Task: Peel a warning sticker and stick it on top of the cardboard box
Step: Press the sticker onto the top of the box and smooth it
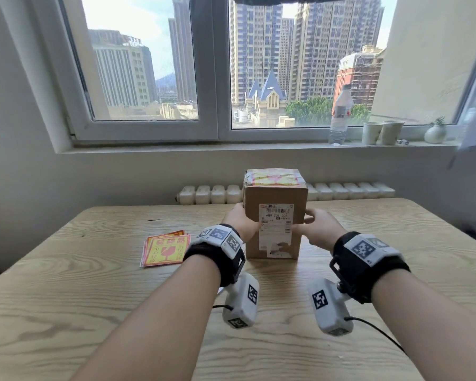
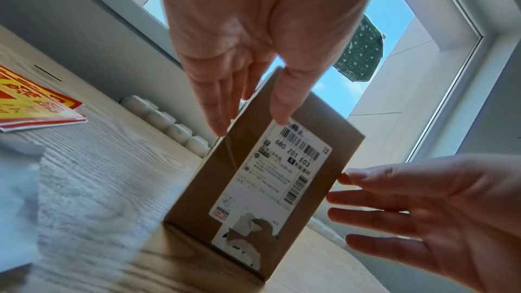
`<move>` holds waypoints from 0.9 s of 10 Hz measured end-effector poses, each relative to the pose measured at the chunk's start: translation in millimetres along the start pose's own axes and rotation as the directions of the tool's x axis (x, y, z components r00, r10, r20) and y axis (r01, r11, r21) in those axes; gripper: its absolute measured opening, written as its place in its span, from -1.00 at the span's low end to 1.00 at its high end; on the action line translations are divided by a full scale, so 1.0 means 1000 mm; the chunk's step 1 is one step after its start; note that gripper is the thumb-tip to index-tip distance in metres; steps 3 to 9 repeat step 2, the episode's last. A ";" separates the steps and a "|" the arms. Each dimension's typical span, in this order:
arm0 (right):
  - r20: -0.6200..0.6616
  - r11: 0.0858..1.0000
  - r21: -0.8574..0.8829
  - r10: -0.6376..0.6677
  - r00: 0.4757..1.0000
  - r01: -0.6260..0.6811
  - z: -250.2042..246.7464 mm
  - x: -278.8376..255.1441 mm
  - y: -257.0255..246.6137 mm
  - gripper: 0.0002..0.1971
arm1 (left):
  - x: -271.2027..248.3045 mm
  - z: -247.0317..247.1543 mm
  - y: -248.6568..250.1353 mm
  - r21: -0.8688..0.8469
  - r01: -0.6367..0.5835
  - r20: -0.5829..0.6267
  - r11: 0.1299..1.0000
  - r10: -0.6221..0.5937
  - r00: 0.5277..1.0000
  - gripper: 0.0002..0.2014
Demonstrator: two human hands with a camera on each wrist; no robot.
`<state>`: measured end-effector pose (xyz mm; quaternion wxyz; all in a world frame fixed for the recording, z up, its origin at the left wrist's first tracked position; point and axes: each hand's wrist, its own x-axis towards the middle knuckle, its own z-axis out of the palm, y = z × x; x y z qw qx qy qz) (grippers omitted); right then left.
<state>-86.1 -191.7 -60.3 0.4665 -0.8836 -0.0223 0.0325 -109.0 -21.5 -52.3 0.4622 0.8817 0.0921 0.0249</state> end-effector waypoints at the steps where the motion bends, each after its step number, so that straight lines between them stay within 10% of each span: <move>1: -0.009 1.000 0.000 -0.021 1.000 0.021 -0.007 -0.020 -0.009 -0.48 | -0.016 -0.005 0.007 0.033 -0.011 0.002 0.999 0.011 1.000 -0.42; 9: -0.023 0.999 0.009 -0.051 0.998 0.051 -0.014 -0.041 -0.019 -0.50 | -0.036 -0.015 0.016 0.072 -0.047 -0.013 0.996 0.049 0.999 -0.49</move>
